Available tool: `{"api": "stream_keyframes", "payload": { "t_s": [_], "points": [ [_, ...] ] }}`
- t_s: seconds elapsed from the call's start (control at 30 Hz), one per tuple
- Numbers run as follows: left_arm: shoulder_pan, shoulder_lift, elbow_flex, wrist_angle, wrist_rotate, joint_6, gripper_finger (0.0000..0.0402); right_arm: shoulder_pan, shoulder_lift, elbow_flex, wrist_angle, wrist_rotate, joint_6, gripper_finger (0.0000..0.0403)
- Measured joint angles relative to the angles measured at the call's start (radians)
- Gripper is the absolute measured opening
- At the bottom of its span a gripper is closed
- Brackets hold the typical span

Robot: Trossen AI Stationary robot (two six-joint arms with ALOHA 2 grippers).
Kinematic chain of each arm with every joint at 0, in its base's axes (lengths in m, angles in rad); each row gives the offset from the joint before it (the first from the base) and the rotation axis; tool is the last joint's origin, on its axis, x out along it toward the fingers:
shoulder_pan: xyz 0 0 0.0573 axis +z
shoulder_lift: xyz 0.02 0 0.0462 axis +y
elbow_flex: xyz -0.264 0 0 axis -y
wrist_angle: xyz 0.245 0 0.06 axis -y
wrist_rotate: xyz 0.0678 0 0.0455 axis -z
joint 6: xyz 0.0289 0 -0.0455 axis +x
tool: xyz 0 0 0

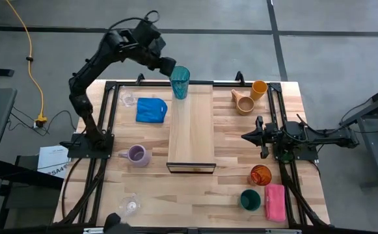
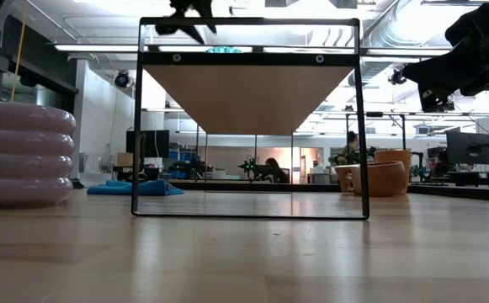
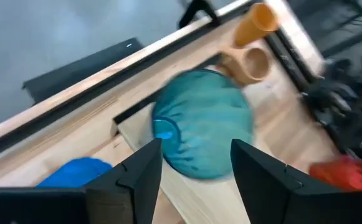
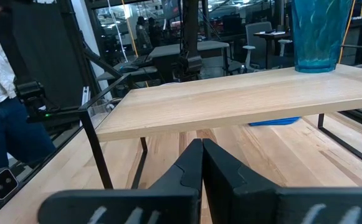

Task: Stack small to large cups/mugs on shelf
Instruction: Put the dark blue cup on the shelf

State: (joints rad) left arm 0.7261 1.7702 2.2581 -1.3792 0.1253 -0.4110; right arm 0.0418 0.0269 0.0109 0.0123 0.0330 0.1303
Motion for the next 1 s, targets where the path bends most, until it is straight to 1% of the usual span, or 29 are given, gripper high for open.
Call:
{"api": "stream_keyframes", "payload": {
  "t_s": [0.07, 0.2, 0.33, 0.43, 0.53, 0.6, 0.63, 0.7, 0.8, 0.87, 0.93, 1.0],
  "points": [
    [-0.006, -0.031, 0.0, 0.0, 0.012, 0.029, 0.0177, 0.0, 0.0, 0.0, 0.0, 0.0, 0.0, 0.0],
    [-0.074, -0.103, 0.0, 0.015, -0.001, 0.08, 0.0177, 0.0, 0.0, 0.0, 0.0, 0.0, 0.0, 0.0],
    [-0.213, -0.201, -0.015, 0.083, -0.045, 0.113, 0.0177, 0.0, 0.0, 0.0, 0.0, 0.0, 0.0, 0.0],
    [-0.334, -0.293, -0.105, 0.177, -0.088, 0.11, 0.0177, 0.0, 0.0, 0.0, 0.0, 0.0, 0.0, 0.0],
    [-0.457, -0.415, -0.287, 0.331, -0.167, 0.085, 0.0177, 0.0, 0.0, 0.0, 0.0, 0.0, 0.0, 0.0],
    [-0.522, -0.509, -0.457, 0.464, -0.2, 0.073, 0.0177, 0.0, 0.0, 0.0, 0.0, 0.0, 0.0, 0.0],
    [-0.549, -0.56, -0.547, 0.542, -0.201, 0.063, 0.0177, 0.0, 0.0, 0.0, 0.0, 0.0, 0.0, 0.0],
    [-0.592, -0.655, -0.728, 0.726, -0.159, 0.056, 0.0177, 0.0, 0.0, 0.0, 0.0, 0.0, 0.0, 0.0],
    [-0.639, -0.779, -0.978, 1.079, -0.026, 0.06, 0.0177, 0.0, 0.0, 0.0, 0.0, 0.0, 0.0, 0.0],
    [-0.66, -0.841, -1.115, 1.306, 0.043, 0.035, 0.0177, 0.0, 0.0, 0.0, 0.0, 0.0, 0.0, 0.0],
    [-0.675, -0.887, -1.228, 1.483, 0.049, 0.001, 0.0177, 0.0, 0.0, 0.0, 0.0, 0.0, 0.0, 0.0],
    [-0.689, -0.922, -1.316, 1.613, 0.026, -0.023, 0.0177, 0.0, 0.0, 0.0, 0.0, 0.0, 0.0, 0.0]
  ]
}}
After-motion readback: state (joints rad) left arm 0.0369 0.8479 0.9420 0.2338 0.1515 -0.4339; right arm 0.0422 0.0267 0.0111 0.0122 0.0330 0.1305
